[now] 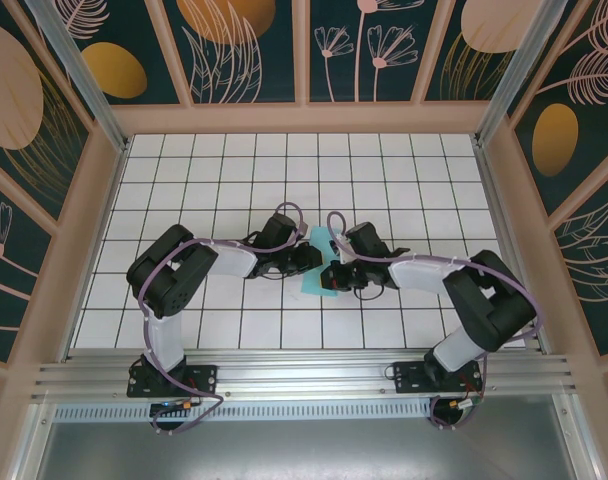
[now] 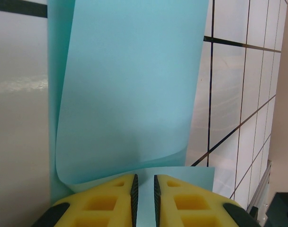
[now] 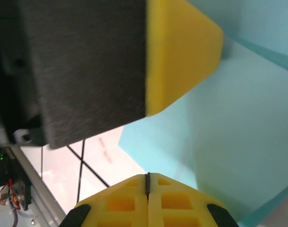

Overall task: Fold a paper plane with a square sheet of paper (pick it up from the middle)
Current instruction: Fold the triangle a second time at the center of the table.

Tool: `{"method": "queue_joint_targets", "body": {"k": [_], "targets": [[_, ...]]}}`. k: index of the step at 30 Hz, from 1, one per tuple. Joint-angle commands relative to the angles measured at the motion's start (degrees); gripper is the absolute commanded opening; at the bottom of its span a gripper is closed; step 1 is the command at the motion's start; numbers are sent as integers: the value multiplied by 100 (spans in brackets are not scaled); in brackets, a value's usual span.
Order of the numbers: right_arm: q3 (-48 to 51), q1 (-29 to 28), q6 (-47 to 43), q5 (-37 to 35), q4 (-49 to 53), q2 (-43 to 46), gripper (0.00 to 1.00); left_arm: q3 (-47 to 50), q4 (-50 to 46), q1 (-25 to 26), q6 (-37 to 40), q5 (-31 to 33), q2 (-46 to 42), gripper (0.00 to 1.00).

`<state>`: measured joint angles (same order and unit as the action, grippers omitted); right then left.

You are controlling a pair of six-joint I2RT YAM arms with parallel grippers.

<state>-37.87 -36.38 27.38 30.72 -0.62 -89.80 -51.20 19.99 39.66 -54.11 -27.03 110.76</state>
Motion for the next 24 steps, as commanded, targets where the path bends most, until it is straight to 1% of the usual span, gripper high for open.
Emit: {"method": "queue_joint_targets", "body": {"k": [1,8,15,20,24], "targets": [[-168,-24,-22,-354,150,-171,2,158,-405,-27,116,181,279,21],[95,17,-58,-479,188,-213,2,180,-426,-20,130,204,297,21],[283,87,-57,-413,170,-64,3,159,-473,-20,171,252,331,21],[457,163,-14,-298,168,6,4,161,-551,-20,185,327,367,20],[668,296,114,28,72,147,6,189,-575,-20,179,395,367,18]]}}
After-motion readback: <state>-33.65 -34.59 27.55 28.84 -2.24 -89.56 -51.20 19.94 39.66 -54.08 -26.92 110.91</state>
